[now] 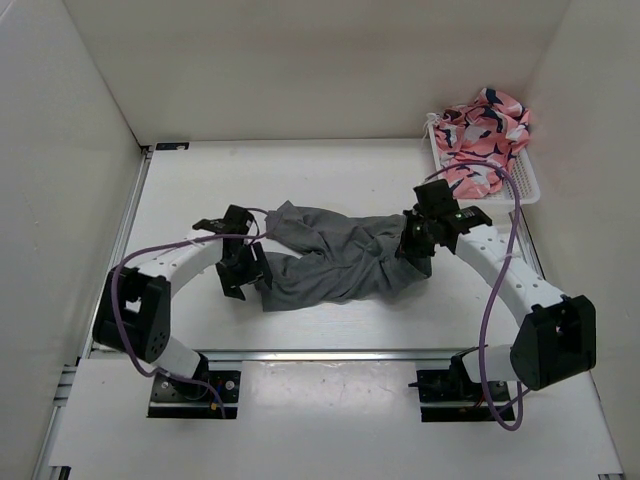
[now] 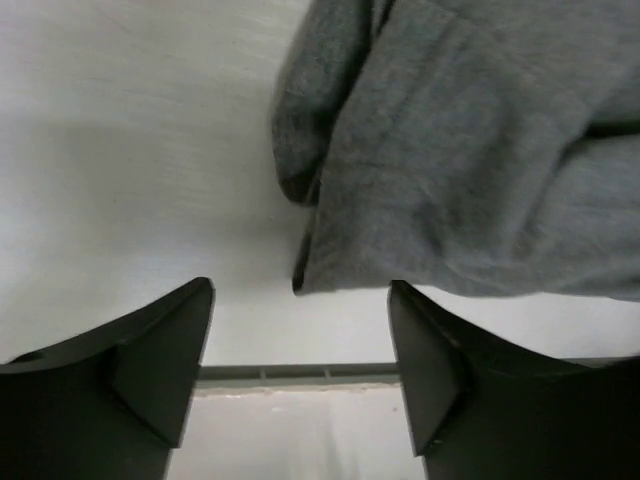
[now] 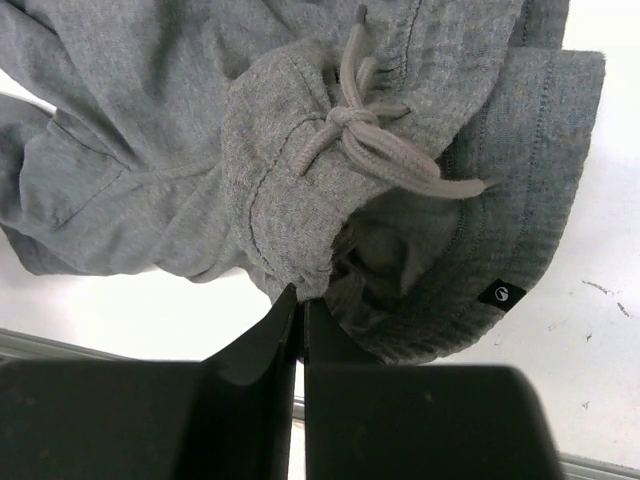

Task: Fold and stack the shorts
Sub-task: Flatten the shorts out

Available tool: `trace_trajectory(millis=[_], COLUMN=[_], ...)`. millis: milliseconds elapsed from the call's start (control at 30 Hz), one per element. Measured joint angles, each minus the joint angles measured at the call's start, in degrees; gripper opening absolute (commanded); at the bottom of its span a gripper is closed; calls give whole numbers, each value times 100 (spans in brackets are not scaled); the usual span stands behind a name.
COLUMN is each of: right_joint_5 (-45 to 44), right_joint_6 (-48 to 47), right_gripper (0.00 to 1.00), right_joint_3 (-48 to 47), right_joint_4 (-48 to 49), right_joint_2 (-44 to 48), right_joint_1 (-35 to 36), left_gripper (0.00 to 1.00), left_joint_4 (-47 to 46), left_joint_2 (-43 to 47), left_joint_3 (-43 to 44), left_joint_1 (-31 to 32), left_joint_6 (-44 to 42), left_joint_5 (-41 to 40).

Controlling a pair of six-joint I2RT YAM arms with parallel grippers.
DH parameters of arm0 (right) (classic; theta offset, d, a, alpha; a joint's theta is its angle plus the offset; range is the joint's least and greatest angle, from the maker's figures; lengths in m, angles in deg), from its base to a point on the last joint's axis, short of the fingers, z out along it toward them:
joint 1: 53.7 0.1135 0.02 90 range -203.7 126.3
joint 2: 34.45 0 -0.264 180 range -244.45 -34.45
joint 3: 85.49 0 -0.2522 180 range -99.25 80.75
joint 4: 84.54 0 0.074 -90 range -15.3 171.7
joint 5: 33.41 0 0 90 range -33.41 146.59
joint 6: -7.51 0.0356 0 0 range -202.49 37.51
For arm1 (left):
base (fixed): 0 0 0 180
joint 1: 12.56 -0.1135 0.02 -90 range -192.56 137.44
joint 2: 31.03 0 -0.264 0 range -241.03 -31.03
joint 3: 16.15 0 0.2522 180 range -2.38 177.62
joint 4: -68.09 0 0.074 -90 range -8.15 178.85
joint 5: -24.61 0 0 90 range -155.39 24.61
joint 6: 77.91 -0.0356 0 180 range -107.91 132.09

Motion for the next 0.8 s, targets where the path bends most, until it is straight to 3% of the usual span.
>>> trace_trajectory(millis=[67, 267, 367, 400, 533, 633, 800], right_joint_5=[-20, -111, -136, -151, -216, -284, -496], right_joint_6=[2, 4, 7, 13, 24, 20, 17], right_gripper=[0, 0, 0, 0, 0, 0, 0], right_joint_3=[33, 129, 221, 264, 380, 385, 280], right_joint_4=[17, 79, 101, 114, 74, -83, -398], right_joint_2=[11, 116, 199, 238, 409, 654, 1281], right_joint_1=[0, 0, 0, 0, 0, 0, 0], left_gripper=[71, 65, 18, 10, 10, 10, 10], left_joint_4=[-184, -651, -778, -835, -927, -527, 332], left_joint_2=[-144, -708, -741, -778, -704, -140, 824], left_joint_3=[-153, -278, -267, -267, -363, -358, 1158], left_joint_1=[22, 295, 481, 518, 592, 592, 382], left_joint_6=[26, 146, 225, 256, 280, 326, 330], left_joint_5=[57, 256, 319, 363, 538, 479, 201])
